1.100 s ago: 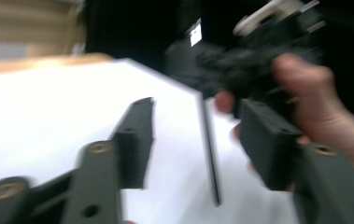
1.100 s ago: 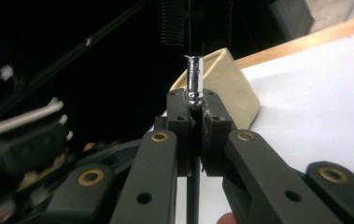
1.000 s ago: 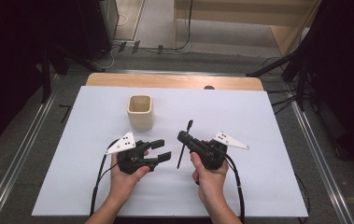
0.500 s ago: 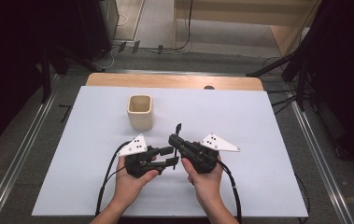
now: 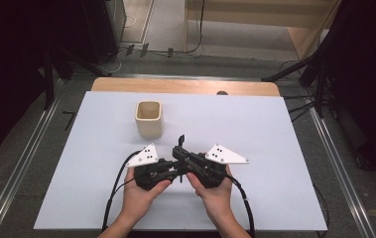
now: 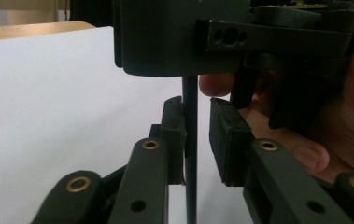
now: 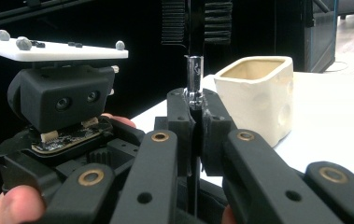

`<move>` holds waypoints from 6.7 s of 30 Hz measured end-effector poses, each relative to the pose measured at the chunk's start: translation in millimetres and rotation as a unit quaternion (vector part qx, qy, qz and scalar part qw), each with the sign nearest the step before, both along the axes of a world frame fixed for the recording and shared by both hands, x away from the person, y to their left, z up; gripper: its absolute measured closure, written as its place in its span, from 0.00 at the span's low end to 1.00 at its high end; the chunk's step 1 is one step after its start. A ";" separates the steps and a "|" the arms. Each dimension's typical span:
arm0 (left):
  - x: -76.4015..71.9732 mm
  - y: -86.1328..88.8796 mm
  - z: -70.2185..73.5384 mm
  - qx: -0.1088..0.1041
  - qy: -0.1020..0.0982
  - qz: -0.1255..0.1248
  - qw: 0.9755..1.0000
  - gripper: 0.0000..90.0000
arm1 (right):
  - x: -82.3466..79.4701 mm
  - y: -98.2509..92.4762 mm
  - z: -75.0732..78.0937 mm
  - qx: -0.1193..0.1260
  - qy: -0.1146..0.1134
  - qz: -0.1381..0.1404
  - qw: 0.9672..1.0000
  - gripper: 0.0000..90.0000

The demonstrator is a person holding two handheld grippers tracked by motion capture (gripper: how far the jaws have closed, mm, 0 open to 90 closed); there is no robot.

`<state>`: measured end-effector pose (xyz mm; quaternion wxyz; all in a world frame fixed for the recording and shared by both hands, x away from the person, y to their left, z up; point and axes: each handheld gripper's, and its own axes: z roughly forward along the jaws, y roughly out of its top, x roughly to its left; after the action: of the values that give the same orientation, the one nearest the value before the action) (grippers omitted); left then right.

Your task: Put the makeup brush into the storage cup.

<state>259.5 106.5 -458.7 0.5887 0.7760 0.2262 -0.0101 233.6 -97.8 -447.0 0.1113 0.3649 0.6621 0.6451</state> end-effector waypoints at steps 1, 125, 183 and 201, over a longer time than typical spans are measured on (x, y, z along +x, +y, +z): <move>0.5 0.7 0.0 0.003 0.000 0.003 1.000 0.92 | 0.1 0.2 0.0 0.000 -0.002 0.000 1.000 0.96; 91.1 83.3 51.7 -0.016 -0.041 0.174 0.984 0.96 | -45.2 -188.1 -47.6 -0.145 0.000 -0.205 0.968 0.00; 145.2 75.7 40.9 0.002 -0.047 0.221 0.974 0.96 | -43.0 -186.1 -51.6 -0.145 0.008 -0.200 0.969 0.00; 149.9 71.9 21.2 0.037 -0.028 0.218 0.975 0.96 | -42.8 -185.9 -52.1 -0.144 0.011 -0.201 0.969 0.00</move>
<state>409.4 178.4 -437.4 0.5534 0.7292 0.3740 0.1488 190.9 -283.8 -499.1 0.2828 0.4775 0.6624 0.5034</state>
